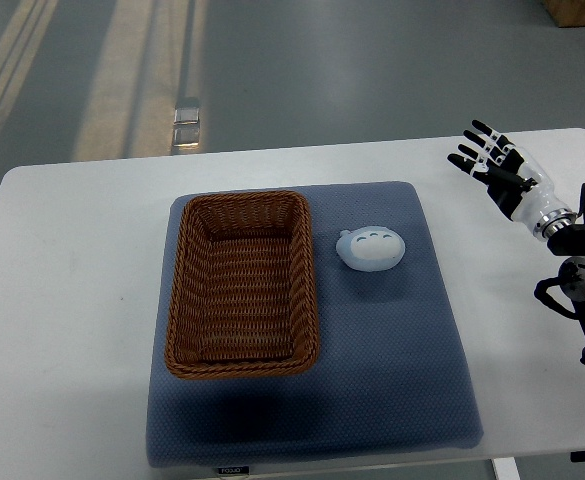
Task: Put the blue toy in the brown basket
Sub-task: 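Reach the right hand down over the white round toy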
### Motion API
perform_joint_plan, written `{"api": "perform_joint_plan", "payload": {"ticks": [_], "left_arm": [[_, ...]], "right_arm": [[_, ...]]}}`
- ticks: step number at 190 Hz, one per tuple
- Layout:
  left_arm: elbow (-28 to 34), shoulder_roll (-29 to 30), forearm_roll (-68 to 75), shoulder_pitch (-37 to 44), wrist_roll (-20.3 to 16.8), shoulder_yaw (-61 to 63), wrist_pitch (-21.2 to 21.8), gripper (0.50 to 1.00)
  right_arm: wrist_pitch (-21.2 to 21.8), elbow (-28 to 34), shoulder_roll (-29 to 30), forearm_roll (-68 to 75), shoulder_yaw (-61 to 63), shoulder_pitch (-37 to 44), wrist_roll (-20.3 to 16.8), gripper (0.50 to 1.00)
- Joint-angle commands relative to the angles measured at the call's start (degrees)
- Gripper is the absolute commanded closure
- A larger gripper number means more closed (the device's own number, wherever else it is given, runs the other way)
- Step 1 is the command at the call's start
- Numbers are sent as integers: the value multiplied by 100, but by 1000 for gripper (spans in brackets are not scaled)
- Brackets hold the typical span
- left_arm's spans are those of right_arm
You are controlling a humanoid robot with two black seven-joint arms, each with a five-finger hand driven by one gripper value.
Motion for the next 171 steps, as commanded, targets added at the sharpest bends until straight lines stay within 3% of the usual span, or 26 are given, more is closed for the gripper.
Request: {"api": "perform_joint_plan", "payload": {"ticks": [1, 37, 100, 171], "left_arm": [[0, 0, 0, 0, 0, -1, -1, 500], [0, 0, 0, 0, 0, -1, -1, 500], [0, 0, 0, 0, 0, -1, -1, 500], [0, 0, 0, 0, 0, -1, -1, 500]], "right_arm": [[86, 261, -312, -246, -308, -18, 62, 572], [86, 893, -988, -852, -1204, -18, 405, 572], [-20, 1711, -1208, -2760, -2093, -62, 528, 572], [-732, 2080, -1560, -3673, -3490, 237, 519, 574]]}}
